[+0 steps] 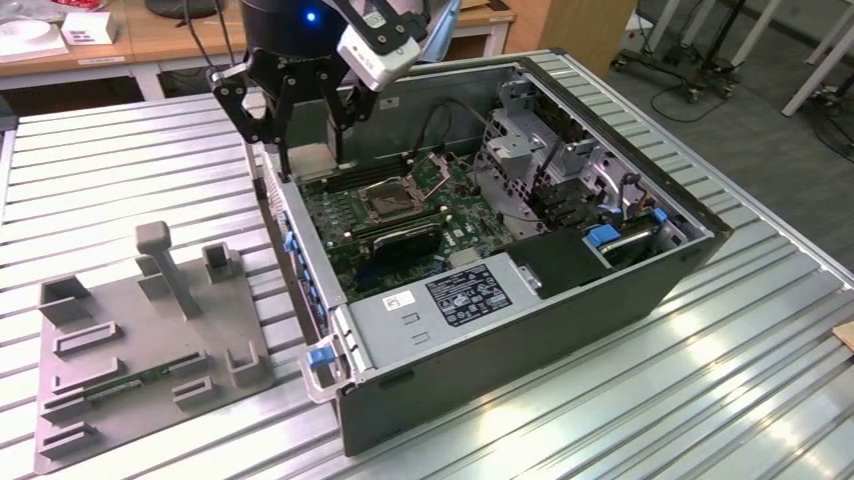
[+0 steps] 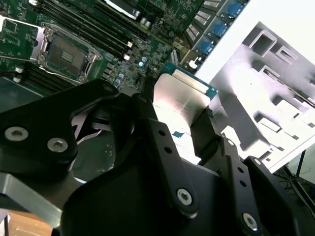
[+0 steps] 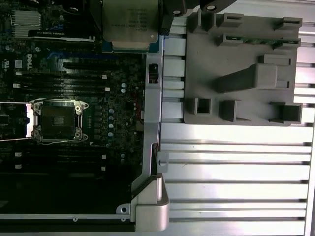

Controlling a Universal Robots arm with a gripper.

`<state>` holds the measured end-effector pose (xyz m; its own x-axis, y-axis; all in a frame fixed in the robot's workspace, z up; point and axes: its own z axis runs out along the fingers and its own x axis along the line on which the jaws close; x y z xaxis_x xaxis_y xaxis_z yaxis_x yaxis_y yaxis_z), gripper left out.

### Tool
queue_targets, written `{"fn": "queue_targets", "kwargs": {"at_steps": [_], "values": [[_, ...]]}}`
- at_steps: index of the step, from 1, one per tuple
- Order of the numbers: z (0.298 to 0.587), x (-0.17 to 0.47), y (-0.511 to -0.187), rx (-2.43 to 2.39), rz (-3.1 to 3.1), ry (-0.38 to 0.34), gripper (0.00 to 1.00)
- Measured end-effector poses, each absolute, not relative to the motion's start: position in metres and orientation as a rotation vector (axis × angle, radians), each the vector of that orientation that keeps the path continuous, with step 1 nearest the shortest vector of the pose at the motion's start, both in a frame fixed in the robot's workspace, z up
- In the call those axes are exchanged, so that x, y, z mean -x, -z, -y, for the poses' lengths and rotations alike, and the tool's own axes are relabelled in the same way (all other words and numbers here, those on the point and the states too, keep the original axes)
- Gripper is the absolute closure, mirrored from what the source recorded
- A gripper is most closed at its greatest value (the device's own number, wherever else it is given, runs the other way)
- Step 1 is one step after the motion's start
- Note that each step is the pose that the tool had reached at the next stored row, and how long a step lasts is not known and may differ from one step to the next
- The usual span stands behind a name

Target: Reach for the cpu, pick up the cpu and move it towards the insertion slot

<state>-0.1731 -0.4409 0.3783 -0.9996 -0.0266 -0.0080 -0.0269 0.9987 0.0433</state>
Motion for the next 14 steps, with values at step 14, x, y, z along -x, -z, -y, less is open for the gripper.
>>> {"fn": "queue_targets", "kwargs": {"at_steps": [14], "values": [[0.441,0.154,-0.378,0.042,-3.133,-0.068,0.46]]}}
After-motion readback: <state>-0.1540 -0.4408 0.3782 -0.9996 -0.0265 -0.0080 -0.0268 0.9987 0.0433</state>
